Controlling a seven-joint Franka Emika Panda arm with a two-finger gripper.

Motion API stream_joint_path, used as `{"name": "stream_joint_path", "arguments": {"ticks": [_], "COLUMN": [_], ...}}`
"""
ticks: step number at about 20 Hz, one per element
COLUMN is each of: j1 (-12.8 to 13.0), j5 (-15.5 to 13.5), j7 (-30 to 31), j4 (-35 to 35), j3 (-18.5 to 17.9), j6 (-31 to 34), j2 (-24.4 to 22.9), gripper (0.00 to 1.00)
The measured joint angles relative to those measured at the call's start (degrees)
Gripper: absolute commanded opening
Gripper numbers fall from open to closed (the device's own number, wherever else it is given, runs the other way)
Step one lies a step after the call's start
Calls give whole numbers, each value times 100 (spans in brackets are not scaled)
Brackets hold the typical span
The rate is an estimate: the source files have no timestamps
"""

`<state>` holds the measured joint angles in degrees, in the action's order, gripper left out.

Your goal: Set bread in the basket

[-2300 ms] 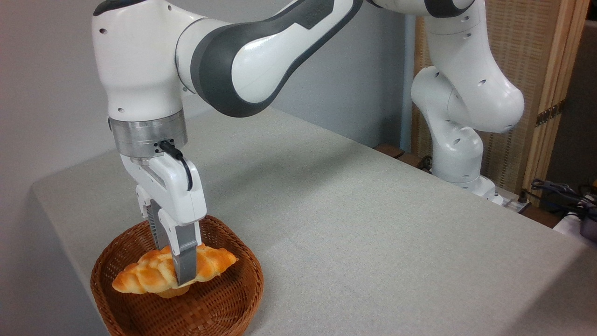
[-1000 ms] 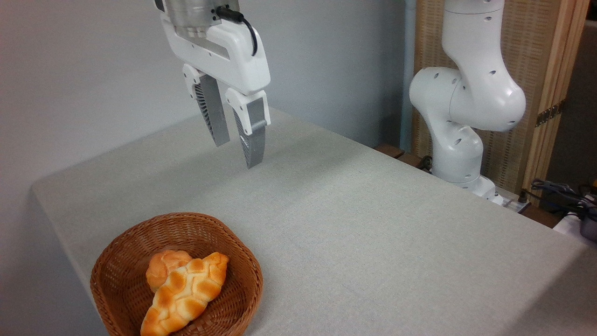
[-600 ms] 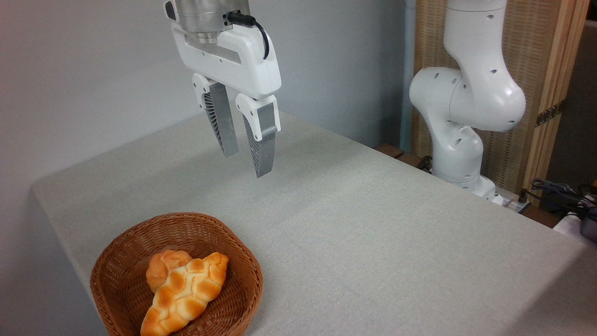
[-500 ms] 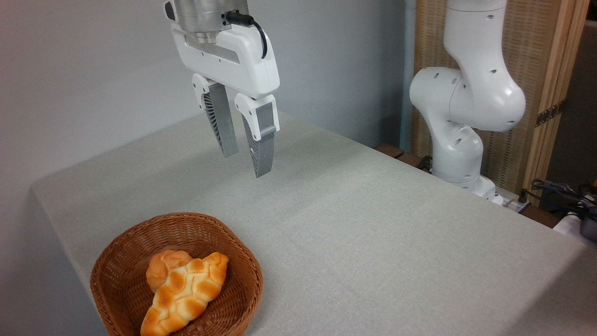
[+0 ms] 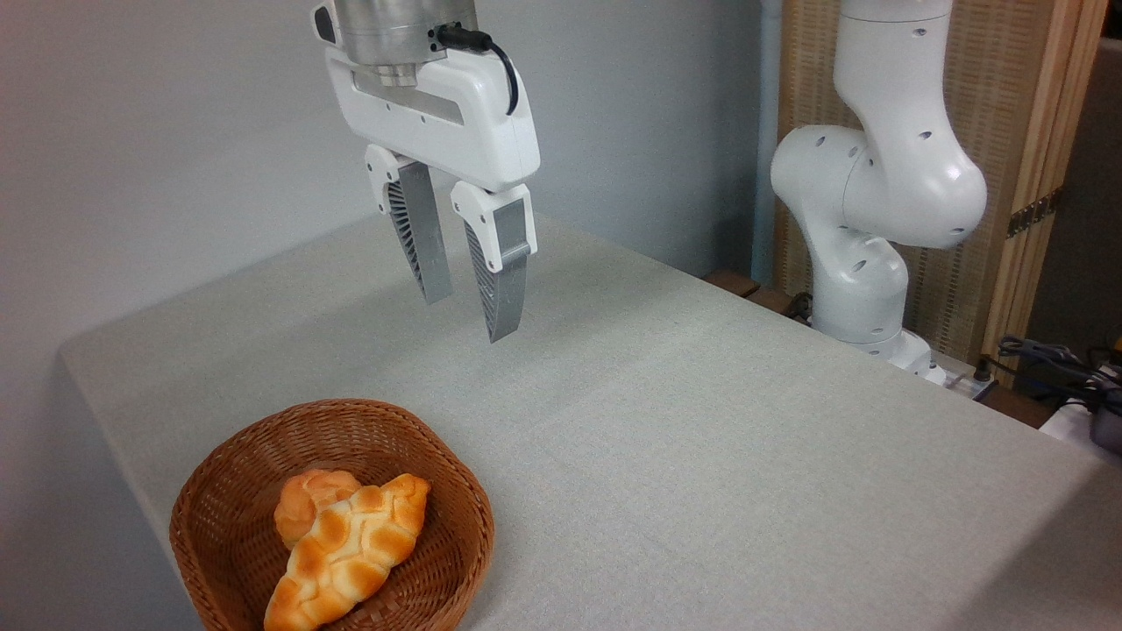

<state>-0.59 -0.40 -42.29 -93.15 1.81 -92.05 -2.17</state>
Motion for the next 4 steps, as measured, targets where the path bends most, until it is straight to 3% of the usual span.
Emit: {"name": "stream_joint_path", "arguments": {"ticks": [4], "j1": [19], "j5": [0], "j7": [37], "j4": [6], "j3": [0], "j6": [0], "j2": [22], "gripper": [100]}}
